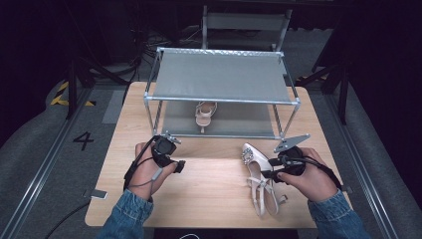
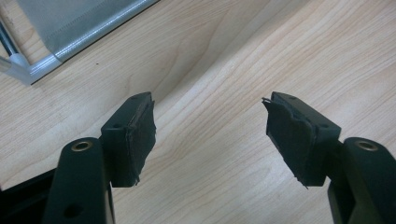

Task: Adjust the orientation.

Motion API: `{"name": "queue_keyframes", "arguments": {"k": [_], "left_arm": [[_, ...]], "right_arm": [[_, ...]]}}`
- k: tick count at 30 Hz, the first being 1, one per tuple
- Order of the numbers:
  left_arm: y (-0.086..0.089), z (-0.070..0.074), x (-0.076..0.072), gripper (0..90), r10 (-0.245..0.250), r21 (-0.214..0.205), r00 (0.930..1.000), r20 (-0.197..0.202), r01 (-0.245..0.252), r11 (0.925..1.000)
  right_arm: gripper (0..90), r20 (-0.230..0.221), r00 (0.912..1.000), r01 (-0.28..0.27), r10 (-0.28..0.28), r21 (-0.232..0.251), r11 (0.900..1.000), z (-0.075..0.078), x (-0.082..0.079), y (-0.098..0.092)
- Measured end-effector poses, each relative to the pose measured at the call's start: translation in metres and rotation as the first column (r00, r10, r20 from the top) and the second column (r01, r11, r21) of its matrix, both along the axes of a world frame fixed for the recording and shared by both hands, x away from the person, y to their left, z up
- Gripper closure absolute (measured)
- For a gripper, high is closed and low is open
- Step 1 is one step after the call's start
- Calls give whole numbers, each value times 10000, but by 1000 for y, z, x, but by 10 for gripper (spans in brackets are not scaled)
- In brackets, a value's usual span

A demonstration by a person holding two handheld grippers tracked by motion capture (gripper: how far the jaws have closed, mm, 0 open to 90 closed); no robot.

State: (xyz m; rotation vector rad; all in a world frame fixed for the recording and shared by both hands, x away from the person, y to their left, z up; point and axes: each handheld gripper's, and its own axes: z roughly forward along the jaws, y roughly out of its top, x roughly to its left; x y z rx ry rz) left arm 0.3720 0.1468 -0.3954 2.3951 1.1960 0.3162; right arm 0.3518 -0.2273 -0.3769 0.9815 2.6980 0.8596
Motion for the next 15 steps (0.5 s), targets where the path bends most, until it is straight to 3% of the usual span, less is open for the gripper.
{"name": "queue_keyframes", "arguments": {"k": [7,15], "left_arm": [[0,-1,-1,332,40,-11,10000,-45,-40,10000],[-1,-4,1,332,-29,29,9999,-112,29,10000]], "right_arm": [[500,-438,9953,-867,858,-199,9960,-10,-3,25],[613,-810,9893,-1290,1215,-944,9871,-30,2,47]]}}
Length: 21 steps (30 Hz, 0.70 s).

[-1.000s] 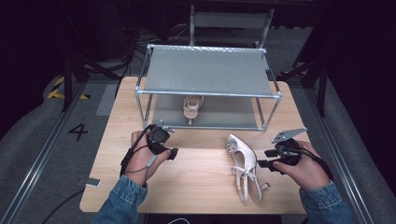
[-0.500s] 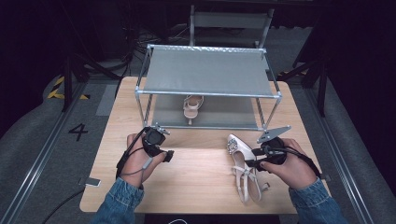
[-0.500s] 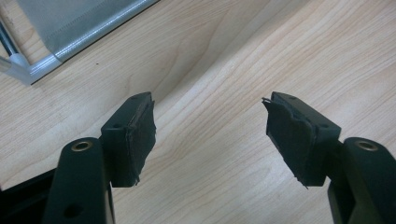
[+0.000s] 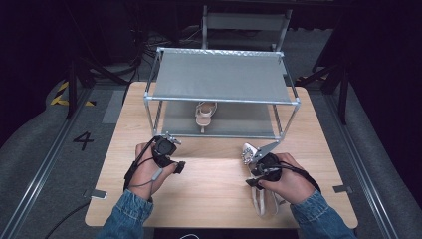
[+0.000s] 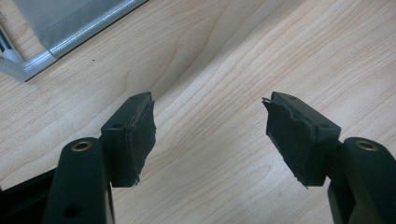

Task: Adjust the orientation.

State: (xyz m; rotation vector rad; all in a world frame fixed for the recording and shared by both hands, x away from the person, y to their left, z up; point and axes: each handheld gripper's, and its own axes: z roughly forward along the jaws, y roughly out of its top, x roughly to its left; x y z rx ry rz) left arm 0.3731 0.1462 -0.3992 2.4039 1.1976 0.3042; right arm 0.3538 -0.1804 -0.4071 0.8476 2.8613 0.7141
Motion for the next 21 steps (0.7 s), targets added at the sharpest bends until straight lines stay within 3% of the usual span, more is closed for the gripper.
{"name": "queue_keyframes", "arguments": {"k": [7,14,16,21], "left_arm": [[0,0,1,332,-94,12,10000,-8,94,10000],[-1,-1,2,332,-95,44,9999,-46,95,9999],[-2,-2,3,332,-131,59,9999,-67,131,9999],[-4,-3,5,330,-234,30,9996,-124,234,9997]], "right_arm": [[817,53,10000,-76,79,-548,9985,-3,-1,5],[821,572,9983,77,-72,-85,9999,16,-7,-9],[821,847,9961,229,-230,17,9997,22,-9,-16],[821,1034,9920,683,-725,436,9967,35,-10,-39]]}}
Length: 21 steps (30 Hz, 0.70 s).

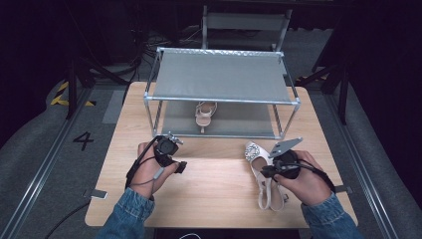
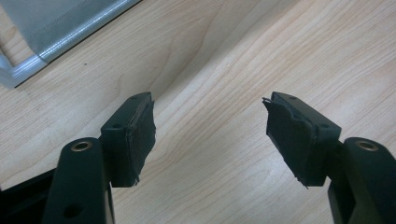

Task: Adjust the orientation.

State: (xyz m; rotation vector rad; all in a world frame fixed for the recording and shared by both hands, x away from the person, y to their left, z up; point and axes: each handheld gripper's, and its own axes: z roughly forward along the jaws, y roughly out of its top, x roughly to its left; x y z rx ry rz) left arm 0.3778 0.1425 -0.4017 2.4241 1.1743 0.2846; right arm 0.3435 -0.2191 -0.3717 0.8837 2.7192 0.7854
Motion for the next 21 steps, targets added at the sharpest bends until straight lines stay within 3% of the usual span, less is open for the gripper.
{"name": "queue_keyframes", "arguments": {"k": [4,9,21], "left_arm": [[-1,-1,3,329,-38,0,10000,-49,38,10000],[-3,-3,4,328,-69,21,9999,-112,69,10000],[1,-5,3,326,-6,-19,9998,-215,5,10000]], "right_arm": [[822,153,9982,583,-587,223,9981,6,3,-23],[821,255,9934,1105,-1116,394,9931,2,13,-42],[801,-36,9834,1817,-1817,438,9824,-13,27,-58]]}}
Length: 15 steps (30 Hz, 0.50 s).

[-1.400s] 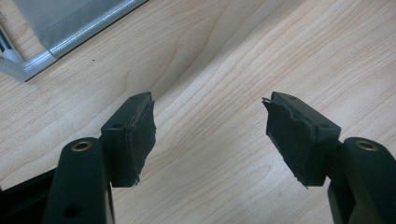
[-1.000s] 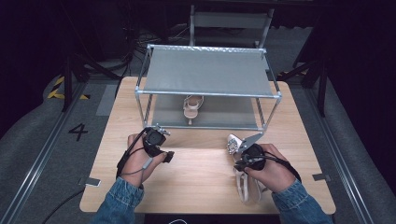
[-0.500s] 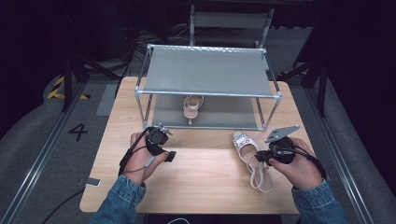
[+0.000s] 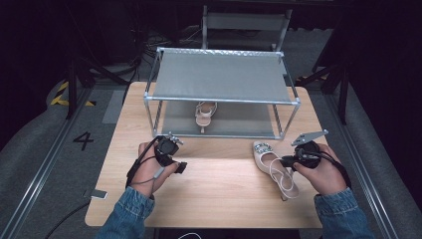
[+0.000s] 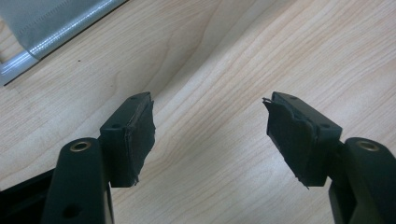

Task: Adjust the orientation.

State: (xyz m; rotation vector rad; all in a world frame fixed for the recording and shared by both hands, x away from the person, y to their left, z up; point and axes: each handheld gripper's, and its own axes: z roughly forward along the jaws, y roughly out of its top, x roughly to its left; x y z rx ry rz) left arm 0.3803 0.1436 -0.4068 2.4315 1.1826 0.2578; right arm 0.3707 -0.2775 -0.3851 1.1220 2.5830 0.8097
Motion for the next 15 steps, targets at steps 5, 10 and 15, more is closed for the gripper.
{"name": "queue_keyframes", "arguments": {"k": [5,10,15], "left_arm": [[4,0,2,325,67,-26,10000,28,-67,10000],[2,1,2,322,20,-16,10000,26,-20,10000],[0,1,3,320,-66,-7,10000,-33,66,10000]], "right_arm": [[664,-12,9997,243,-243,156,9996,0,-1,-1],[569,193,9975,656,-677,934,9935,11,-9,-5],[565,144,9974,685,-705,1094,9916,21,-18,-2]]}}
